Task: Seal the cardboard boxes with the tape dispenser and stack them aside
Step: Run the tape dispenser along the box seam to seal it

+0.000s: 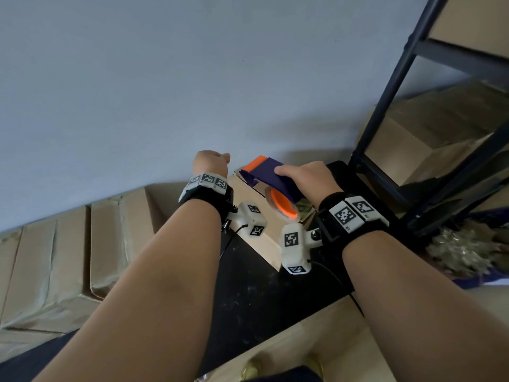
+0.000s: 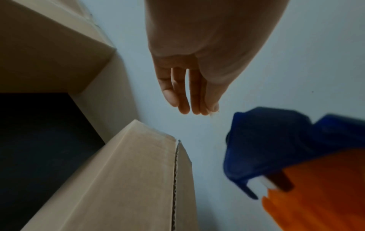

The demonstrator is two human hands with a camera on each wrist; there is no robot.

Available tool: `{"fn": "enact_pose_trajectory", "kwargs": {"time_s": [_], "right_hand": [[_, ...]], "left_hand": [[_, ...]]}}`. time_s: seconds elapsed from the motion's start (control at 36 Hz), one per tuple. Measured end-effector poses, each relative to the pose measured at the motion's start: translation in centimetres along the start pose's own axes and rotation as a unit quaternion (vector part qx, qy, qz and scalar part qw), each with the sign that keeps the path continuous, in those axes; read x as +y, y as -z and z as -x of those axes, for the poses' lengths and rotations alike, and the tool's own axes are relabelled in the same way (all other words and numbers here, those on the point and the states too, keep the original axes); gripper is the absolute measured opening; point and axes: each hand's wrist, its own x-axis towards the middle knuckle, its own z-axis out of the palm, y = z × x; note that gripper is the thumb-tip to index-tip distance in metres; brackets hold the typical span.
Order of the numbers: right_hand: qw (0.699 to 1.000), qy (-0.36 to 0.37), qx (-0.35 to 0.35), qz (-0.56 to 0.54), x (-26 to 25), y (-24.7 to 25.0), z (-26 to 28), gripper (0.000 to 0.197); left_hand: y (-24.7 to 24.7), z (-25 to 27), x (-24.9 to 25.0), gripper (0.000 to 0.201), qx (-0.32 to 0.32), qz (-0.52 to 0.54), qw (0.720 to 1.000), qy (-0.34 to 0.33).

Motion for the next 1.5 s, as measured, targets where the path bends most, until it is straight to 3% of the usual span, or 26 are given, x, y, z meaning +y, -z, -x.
{"fn": "enact_pose_trajectory", "kwargs": {"time_s": [0.25,0.36,0.44,0.72,0.92,1.08,1.28,1.42,1.5], "right_hand": [[0.995,-0.003,-0.006,0.102,1.0,-2.0,-2.8,0.050],[0.994,-0.041,-0.017,0.103,2.0,-2.5,-3.8,0.039],[0.993,-0.048,-0.018,0.107,2.7,-2.6,-4.4,0.044],[0.991,-0.057,-0.040,0.118,4.0,-3.0,-5.2,0.041],[0.987,-0.052,-0.046,0.145,3.9,-3.2,-5.4,0.038],[0.985,-0.030,-0.033,0.167,3.8,-3.9,-5.6,0.051],[0.985,-0.031,-0.030,0.164,4.1,-3.7,-5.7,0.050],[0.986,-0.031,-0.033,0.159,4.1,-3.6,-5.7,0.049],[0.986,-0.032,-0.031,0.163,4.1,-3.7,-5.9,0.051]], "left_hand": [[-0.5,-2.0,-0.9,0.017,-0.033,-0.036,0.998,-0.035],[-1.4,-2.9,-1.7,0.017,-0.059,-0.013,0.998,-0.033],[-2.1,-3.7,-2.7,0.018,-0.079,0.011,0.997,-0.025],[-3.7,-4.9,-5.4,0.045,-0.081,0.090,0.993,0.008],[-3.4,-4.2,-5.0,0.017,-0.046,0.022,0.998,0.026],[-3.6,-4.1,-5.3,0.018,-0.031,-0.031,0.999,0.014],[-4.3,-4.7,-6.1,0.040,-0.043,-0.050,0.998,0.018],[-4.6,-4.6,-6.0,0.039,-0.046,-0.048,0.995,0.074],[-4.5,-4.5,-5.9,0.027,-0.067,-0.036,0.994,0.085]]}}
